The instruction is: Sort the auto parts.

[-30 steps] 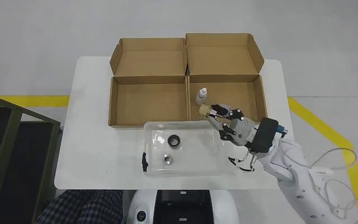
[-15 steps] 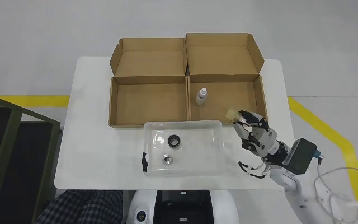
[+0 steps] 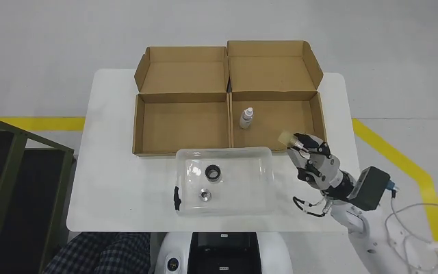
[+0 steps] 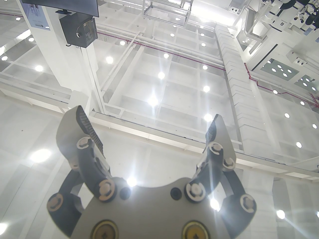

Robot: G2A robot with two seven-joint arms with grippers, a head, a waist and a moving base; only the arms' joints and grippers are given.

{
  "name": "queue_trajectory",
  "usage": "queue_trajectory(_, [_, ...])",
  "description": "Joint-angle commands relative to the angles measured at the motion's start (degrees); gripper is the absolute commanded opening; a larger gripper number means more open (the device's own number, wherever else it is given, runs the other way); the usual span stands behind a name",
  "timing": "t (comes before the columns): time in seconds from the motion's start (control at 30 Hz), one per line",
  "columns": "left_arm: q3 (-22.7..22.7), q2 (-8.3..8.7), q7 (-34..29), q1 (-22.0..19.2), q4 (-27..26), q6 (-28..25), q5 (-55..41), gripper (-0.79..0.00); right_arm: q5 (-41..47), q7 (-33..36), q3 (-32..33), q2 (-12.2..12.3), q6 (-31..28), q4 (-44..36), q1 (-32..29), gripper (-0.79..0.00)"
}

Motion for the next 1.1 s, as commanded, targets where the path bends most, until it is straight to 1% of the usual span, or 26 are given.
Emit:
queue_trajectory(0.0, [0.0,0.0,0.0,0.0,0.0,0.0,0.0,0.0,0.62,0.57,-0.07,-0.09,-0.61,0.09,0.22,-0.785])
queue_trajectory(0.1, [0.0,0.0,0.0,0.0,0.0,0.0,0.0,0.0,0.8,2.24,0.27,-0.28,1.45,0.12,0.14,-0.785])
queue_trajectory(0.27, [0.0,0.0,0.0,0.0,0.0,0.0,0.0,0.0,1.43,5.8,0.1,-0.59,3.01,0.44,0.62,-0.785])
queue_trajectory(0.53, [0.0,0.0,0.0,0.0,0.0,0.0,0.0,0.0,4.64,15.08,-1.76,-1.35,5.5,4.51,4.27,-0.785])
queue_trajectory(0.8, [0.0,0.0,0.0,0.0,0.0,0.0,0.0,0.0,7.71,27.72,-3.49,-1.96,6.84,8.04,8.66,-0.785])
queue_trajectory(0.93, [0.0,0.0,0.0,0.0,0.0,0.0,0.0,0.0,9.07,35.52,-3.94,-2.1,7.09,9.51,10.78,-0.785])
queue_trajectory(1.07, [0.0,0.0,0.0,0.0,0.0,0.0,0.0,0.0,11.22,42.65,-4.4,-2.37,8.73,11.13,13.27,-0.785])
